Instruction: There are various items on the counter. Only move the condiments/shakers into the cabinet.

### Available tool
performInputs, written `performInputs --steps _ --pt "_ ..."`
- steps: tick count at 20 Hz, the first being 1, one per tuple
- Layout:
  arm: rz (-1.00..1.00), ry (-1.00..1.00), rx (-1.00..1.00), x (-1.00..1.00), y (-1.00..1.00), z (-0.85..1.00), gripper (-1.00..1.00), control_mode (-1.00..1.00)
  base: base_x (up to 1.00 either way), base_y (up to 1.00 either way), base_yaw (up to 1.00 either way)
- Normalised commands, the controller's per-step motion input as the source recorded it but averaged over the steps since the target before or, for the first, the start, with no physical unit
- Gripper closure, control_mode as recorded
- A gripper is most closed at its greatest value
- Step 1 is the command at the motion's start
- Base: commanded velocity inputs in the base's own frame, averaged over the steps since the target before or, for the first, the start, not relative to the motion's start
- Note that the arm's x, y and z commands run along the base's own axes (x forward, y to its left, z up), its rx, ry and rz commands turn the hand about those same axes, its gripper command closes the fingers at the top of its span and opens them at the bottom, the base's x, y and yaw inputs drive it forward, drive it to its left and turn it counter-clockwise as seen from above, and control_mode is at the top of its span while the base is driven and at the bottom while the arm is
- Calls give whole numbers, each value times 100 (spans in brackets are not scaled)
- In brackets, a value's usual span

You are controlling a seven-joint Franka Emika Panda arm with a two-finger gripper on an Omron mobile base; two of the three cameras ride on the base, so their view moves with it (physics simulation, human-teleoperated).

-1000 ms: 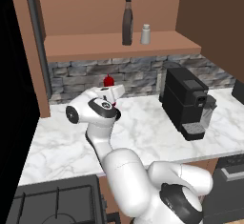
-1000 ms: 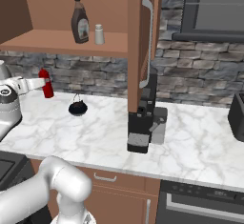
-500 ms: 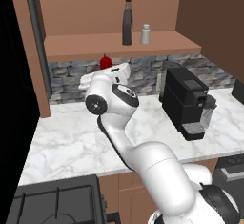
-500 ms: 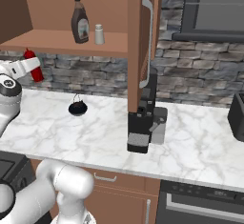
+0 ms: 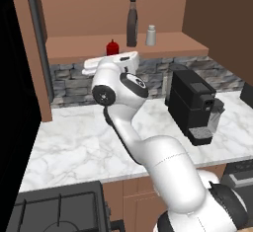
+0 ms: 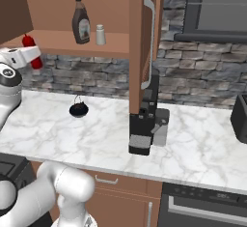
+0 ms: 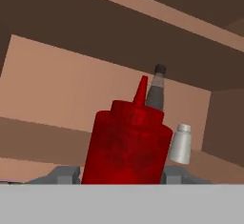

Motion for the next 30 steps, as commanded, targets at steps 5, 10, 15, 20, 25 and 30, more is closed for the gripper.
performInputs --steps 5,10,15,20,25,30 --pt "0 2 7 0 0 42 100 -100 0 0 0" --pt "0 -8 -1 -1 0 31 100 -100 0 0 0" --pt "0 -2 0 13 0 33 100 -100 0 0 0" --pt "0 0 0 51 0 0 100 -100 0 0 0" --pt "0 4 1 60 0 0 100 -100 0 0 0" --pt "0 6 1 62 1 -2 100 -100 0 0 0"
